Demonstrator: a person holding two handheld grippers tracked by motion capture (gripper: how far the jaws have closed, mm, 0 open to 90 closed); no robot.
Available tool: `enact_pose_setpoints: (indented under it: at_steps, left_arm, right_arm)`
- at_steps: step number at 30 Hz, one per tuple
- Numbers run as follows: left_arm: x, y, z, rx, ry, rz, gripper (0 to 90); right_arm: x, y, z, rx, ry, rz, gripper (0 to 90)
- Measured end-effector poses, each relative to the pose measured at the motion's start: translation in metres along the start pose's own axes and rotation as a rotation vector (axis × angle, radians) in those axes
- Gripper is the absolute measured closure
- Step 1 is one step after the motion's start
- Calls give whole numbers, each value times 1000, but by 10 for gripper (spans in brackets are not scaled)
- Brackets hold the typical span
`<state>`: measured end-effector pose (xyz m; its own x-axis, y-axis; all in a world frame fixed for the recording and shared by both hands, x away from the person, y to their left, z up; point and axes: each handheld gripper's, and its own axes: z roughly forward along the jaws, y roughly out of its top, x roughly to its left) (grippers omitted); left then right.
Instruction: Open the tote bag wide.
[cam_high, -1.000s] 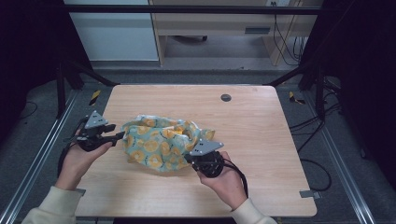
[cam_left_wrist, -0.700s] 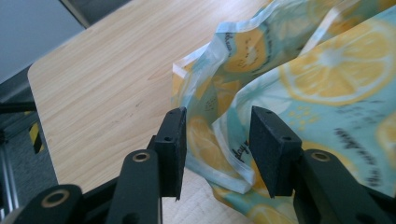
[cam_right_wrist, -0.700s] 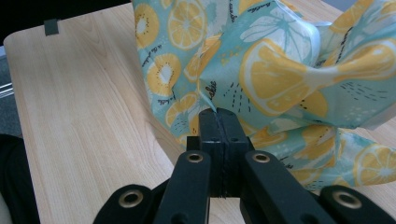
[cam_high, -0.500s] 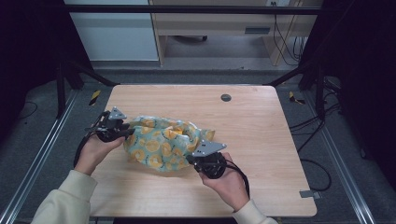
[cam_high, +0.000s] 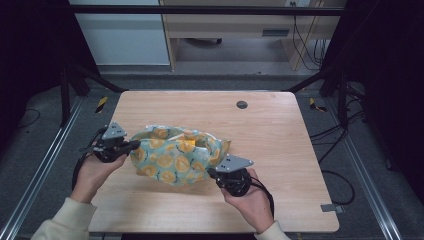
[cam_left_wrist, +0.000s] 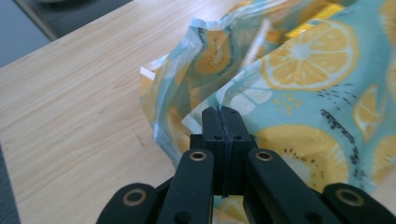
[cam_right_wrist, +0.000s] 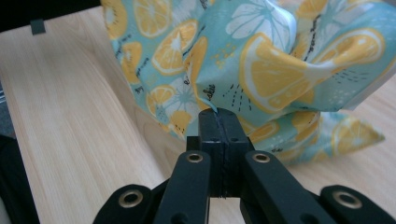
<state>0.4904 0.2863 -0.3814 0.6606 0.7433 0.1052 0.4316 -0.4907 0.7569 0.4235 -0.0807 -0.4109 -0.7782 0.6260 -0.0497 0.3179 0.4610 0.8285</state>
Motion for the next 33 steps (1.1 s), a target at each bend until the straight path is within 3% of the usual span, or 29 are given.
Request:
enact_pose_setpoints:
  at_steps: [5, 8, 11, 14, 17, 22, 28, 33]
  left_arm:
    - [-23, -16, -14, -38, -69, 10, 900]
    - [-32, -26, -13, -35, -98, 15, 900]
    - [-35, -31, -8, -32, -110, 10, 900]
    - [-37, -35, -3, -16, -118, 11, 900]
    - [-39, -36, -1, -10, -124, 18, 900]
    - [-41, -36, 0, -11, -129, 22, 900]
    - [-41, -37, 1, -9, -136, 23, 900]
    - [-43, -37, 1, -9, -140, 25, 900]
  right_arm:
    - [1, -17, -1, 32, -5, 29, 900]
    - [0, -26, 4, 70, 3, 41, 870]
    - [0, -24, 3, 69, 3, 39, 818]
    - [-2, -9, -8, 35, -19, 40, 696]
    - [-4, -1, -14, 19, -24, 35, 669]
    - [-15, 30, -20, 4, -56, 4, 616]
    - [-38, 71, 3, 38, -77, -1, 566]
    - [-49, 92, 36, 100, -81, -13, 548]
